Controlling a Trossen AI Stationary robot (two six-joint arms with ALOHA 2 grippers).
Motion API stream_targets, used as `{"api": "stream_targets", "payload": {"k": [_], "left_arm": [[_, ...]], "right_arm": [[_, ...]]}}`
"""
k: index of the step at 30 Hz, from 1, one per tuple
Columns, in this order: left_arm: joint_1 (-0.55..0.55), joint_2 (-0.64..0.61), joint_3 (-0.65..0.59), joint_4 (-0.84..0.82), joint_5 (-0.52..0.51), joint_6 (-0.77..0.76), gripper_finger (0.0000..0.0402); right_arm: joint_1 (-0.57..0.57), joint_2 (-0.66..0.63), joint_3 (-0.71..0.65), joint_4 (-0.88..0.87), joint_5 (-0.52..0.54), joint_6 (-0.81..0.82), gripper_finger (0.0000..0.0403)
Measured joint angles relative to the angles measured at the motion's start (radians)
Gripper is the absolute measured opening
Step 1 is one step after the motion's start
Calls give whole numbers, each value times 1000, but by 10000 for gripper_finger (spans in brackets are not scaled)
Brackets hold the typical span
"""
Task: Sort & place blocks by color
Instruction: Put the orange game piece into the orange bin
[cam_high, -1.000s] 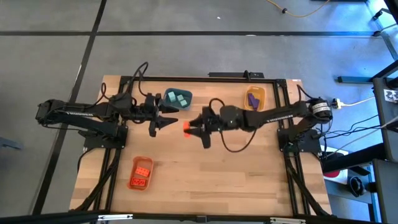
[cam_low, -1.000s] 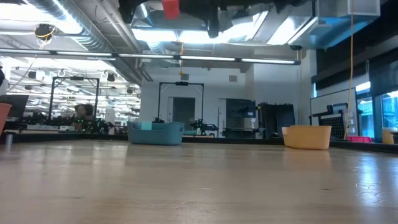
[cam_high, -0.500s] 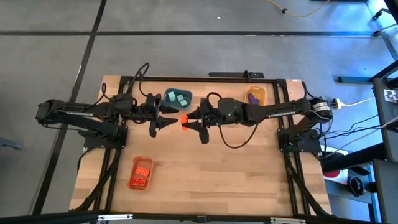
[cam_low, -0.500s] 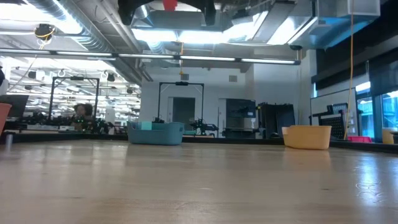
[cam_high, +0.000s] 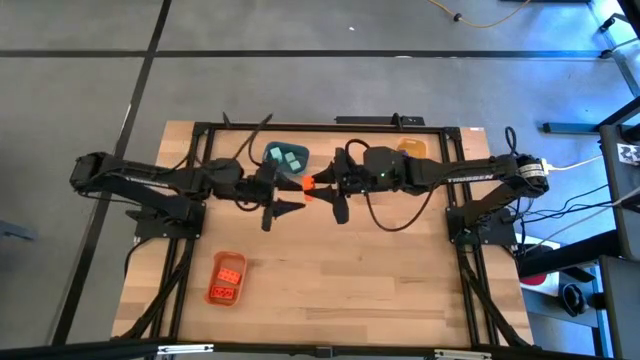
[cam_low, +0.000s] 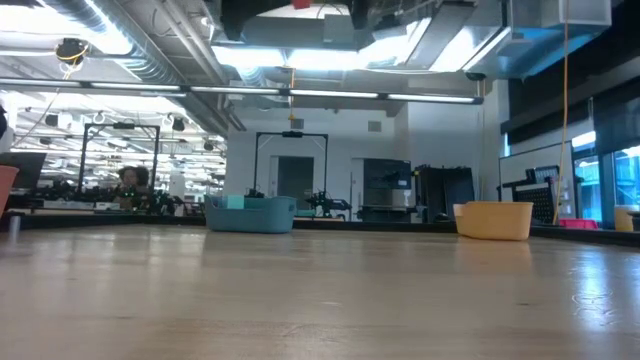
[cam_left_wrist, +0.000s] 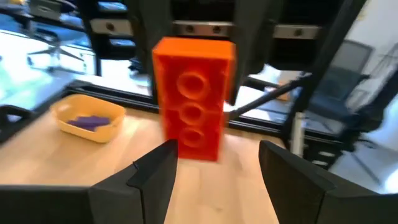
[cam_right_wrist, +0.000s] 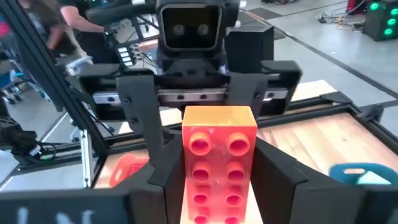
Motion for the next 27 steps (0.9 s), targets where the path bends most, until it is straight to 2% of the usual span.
{"api": "stream_targets", "payload": {"k": [5, 11, 20, 27], "left_arm": [[2, 68, 51, -1, -103, 13, 218], [2, 95, 59, 6, -141, 20, 218], [3, 42, 58, -14, -157, 88, 218], [11, 25, 58, 20, -209, 114, 218]], "right_arm": [[-3, -15, -1, -16, 17, 1, 142], [0, -16, -2, -13, 14, 16, 142], [5, -52, -1, -62, 22, 16, 142], [5, -82, 0, -62, 20, 9, 142]]}}
